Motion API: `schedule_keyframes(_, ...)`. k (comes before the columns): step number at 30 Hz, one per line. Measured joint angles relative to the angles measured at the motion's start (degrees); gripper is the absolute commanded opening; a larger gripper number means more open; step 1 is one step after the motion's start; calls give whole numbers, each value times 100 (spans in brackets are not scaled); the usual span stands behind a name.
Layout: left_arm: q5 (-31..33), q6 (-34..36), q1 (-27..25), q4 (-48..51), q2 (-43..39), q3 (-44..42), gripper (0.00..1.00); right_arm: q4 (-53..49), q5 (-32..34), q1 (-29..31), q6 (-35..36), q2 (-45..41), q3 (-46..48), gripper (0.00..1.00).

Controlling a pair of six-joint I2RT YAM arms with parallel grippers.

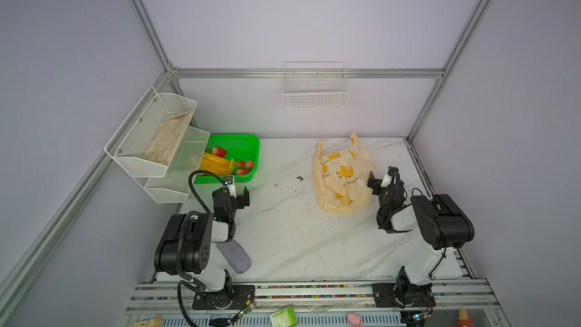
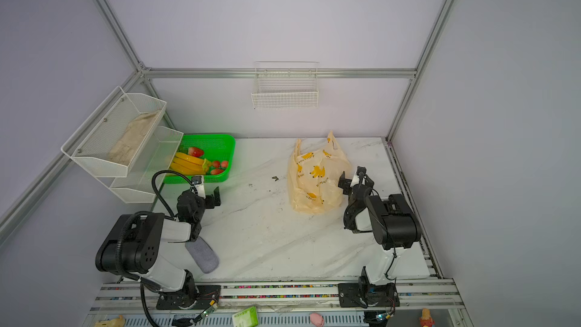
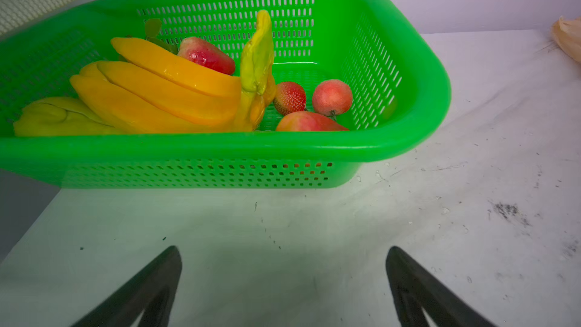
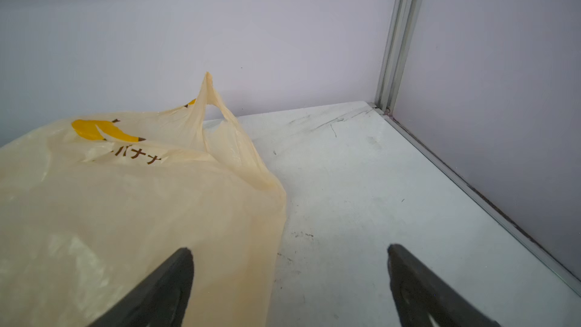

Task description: Place the fake fruits into the plastic bag and tie a complex knot

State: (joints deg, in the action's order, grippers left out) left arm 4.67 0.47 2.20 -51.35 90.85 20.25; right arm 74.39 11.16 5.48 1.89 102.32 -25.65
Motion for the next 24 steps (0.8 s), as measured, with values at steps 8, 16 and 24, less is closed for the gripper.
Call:
schedule_keyframes(8,0,0,0,0,0,0,100,-2,-162,2,35,0,0,97)
schedule_keyframes(16,0,-50,0,0,0,0,100,-2,-188,2,35,0,0,97)
schedule_keyframes(24,0,-83,0,0,0,0,100,-2,-195,2,35,0,0,97)
